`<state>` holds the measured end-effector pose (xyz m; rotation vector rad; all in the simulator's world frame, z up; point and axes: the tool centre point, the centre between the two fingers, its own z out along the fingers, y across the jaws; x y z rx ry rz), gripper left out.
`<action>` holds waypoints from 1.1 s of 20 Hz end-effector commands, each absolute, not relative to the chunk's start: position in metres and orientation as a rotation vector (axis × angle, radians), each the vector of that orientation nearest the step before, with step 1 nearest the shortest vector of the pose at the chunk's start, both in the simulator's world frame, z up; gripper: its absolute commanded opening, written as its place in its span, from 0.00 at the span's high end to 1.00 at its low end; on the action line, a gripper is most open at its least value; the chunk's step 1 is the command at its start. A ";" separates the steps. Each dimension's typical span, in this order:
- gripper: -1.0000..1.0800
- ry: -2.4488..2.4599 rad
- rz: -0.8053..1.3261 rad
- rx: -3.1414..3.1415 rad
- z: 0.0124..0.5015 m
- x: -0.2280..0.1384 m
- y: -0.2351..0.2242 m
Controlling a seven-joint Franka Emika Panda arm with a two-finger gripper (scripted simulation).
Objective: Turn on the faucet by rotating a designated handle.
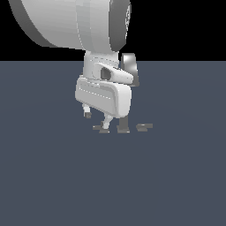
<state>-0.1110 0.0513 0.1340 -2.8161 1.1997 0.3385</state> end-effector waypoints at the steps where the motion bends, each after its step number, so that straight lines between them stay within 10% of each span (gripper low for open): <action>1: 0.14 1.240 0.293 -2.759 0.130 -0.088 0.078; 3: 0.11 1.244 0.228 -2.773 0.109 -0.071 0.091; 4: 0.27 1.378 0.252 -2.705 0.097 -0.074 0.080; 7: 0.11 1.545 0.248 -2.589 0.071 -0.057 0.069; 8: 0.25 1.422 0.207 -2.667 0.056 -0.044 0.063; 15: 0.15 1.444 -0.012 -2.680 0.032 0.004 0.024; 20: 0.17 1.115 0.386 -2.933 -0.041 -0.117 0.103; 21: 0.81 1.200 0.257 -2.902 0.005 -0.064 0.027; 22: 0.81 1.268 0.151 -2.872 0.033 -0.061 0.005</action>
